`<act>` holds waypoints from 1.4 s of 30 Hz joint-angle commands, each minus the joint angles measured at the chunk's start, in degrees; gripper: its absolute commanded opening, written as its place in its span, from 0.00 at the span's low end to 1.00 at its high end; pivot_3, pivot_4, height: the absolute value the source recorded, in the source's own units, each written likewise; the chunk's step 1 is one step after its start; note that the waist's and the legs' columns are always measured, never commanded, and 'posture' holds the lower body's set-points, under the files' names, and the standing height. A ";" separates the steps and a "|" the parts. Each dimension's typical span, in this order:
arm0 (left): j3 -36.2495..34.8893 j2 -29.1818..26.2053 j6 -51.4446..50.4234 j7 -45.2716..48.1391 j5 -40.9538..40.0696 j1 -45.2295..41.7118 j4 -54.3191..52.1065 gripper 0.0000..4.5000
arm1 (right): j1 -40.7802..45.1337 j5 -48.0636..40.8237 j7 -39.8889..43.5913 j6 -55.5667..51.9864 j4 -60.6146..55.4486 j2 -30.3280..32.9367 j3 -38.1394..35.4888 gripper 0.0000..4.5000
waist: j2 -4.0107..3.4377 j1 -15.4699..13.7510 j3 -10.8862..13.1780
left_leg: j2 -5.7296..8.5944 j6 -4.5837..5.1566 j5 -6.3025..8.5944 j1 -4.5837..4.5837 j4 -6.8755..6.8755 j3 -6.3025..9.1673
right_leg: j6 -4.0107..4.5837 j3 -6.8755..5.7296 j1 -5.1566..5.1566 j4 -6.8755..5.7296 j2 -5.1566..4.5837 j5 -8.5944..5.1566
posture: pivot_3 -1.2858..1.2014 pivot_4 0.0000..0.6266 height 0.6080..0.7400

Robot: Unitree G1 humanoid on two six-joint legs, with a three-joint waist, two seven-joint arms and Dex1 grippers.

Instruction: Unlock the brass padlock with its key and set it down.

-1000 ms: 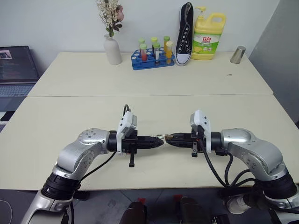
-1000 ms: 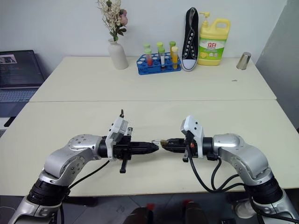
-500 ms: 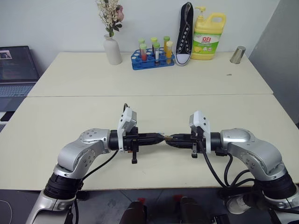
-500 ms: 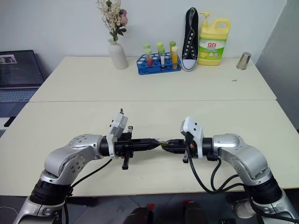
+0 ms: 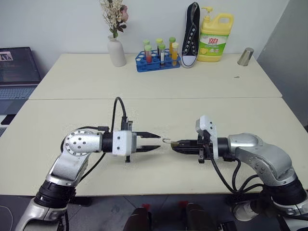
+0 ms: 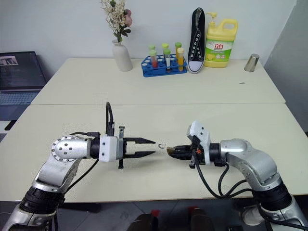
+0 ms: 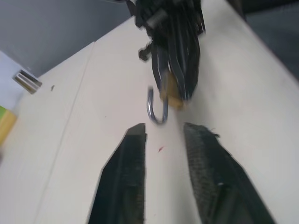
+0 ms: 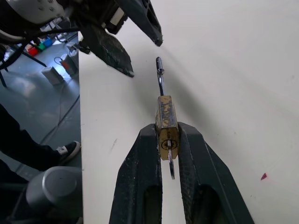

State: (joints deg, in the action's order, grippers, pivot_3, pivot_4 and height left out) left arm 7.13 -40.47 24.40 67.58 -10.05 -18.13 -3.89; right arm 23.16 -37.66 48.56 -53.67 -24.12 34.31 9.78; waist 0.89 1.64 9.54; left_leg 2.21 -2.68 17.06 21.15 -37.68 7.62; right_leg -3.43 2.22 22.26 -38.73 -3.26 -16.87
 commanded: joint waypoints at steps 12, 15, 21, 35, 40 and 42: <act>-0.91 -2.81 16.11 -2.19 1.47 6.19 5.39 1.00 | 9.55 2.58 -7.64 -8.24 16.89 -10.08 4.29 0.03 | -0.09 0.25 0.05 | 0.02 0.04 0.02 -0.01 0.06 0.02 | 0.00 -0.03 0.06 -0.10 -0.01 0.00 | 0.52 0.24 1.00; -0.70 -2.58 15.04 -3.13 1.23 6.99 4.45 1.00 | 12.90 5.97 -6.59 -5.77 22.59 -11.27 6.53 0.03 | -0.10 0.28 0.06 | 0.04 0.03 0.02 -0.01 0.06 0.00 | 0.00 -0.01 0.07 -0.11 -0.01 0.00 | 0.52 0.24 1.00; -1.26 -1.57 8.12 -6.13 -0.51 7.60 3.52 1.00 | 14.37 11.96 -2.78 -0.77 24.80 -7.87 10.06 0.40 | -0.14 0.25 0.09 | 0.04 0.03 0.02 0.00 0.06 0.02 | 0.00 -0.04 0.08 -0.10 -0.01 0.00 | 0.52 0.24 1.00; -3.27 -5.72 -20.57 -9.28 -1.67 9.74 -2.95 1.00 | -2.35 12.15 3.10 10.50 -0.10 10.35 -2.39 0.99 | -0.21 0.34 0.16 | 0.02 0.06 0.03 -0.02 0.19 0.01 | -0.01 -0.08 0.07 -0.05 0.07 -0.01 | 0.52 0.24 1.00; -4.35 -7.50 -22.06 -6.48 -3.51 9.96 -3.44 1.00 | -10.59 13.68 6.47 17.75 -7.13 16.64 -6.94 0.99 | -0.20 0.19 0.16 | 0.02 0.06 0.03 -0.03 0.22 -0.02 | -0.01 -0.06 0.02 0.02 0.05 -0.02 | 0.52 0.24 1.00; -3.78 -8.24 -22.48 -4.74 -3.68 9.56 -3.38 1.00 | -12.16 12.89 6.42 18.36 -8.42 16.84 -8.03 0.99 | -0.19 0.24 0.17 | 0.01 0.06 0.03 -0.04 0.22 -0.02 | -0.01 -0.07 0.00 0.03 0.05 -0.02 | 0.52 0.24 1.00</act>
State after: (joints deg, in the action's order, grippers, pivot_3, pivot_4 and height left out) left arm 4.44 -47.97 2.12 61.82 -12.72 -8.16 -5.40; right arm 10.92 -23.95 54.50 -36.80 -29.94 50.90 3.64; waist 0.70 1.88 9.71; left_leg 2.22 -2.62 17.09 21.10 -37.46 7.57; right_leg -3.45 2.17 22.26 -38.71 -3.21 -16.88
